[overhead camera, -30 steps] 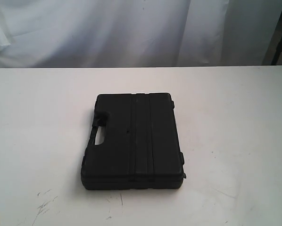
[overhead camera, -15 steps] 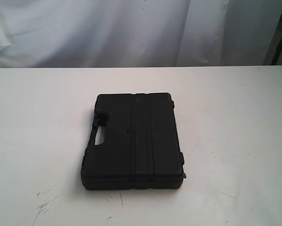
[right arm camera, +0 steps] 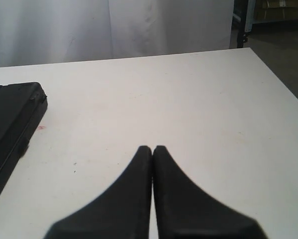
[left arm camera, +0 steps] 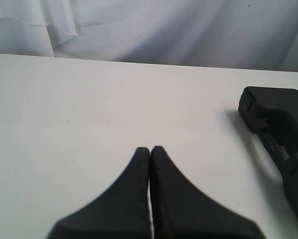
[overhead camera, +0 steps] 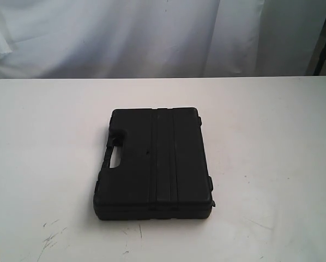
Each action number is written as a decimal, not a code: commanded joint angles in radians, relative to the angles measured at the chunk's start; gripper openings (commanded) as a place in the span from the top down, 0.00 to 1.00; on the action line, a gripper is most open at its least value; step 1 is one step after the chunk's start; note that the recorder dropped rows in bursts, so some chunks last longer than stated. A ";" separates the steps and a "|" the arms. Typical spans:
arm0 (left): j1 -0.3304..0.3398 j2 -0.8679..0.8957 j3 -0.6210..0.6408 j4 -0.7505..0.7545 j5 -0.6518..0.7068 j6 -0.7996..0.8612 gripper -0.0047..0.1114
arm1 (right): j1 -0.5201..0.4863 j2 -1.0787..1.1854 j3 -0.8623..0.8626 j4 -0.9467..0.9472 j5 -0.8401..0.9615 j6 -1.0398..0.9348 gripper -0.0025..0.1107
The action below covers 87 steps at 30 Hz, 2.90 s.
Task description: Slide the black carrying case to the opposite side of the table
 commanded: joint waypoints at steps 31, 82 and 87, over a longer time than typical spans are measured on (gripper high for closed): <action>-0.007 -0.005 0.004 0.000 -0.273 -0.002 0.96 | -0.005 -0.005 0.004 -0.016 0.000 -0.008 0.98; -0.007 0.676 -0.629 -0.068 0.073 -0.165 0.96 | -0.005 -0.005 0.004 -0.016 0.000 -0.008 0.98; -0.011 0.784 -0.716 -0.088 0.176 -0.093 0.96 | -0.005 -0.005 0.004 -0.016 0.000 -0.008 0.98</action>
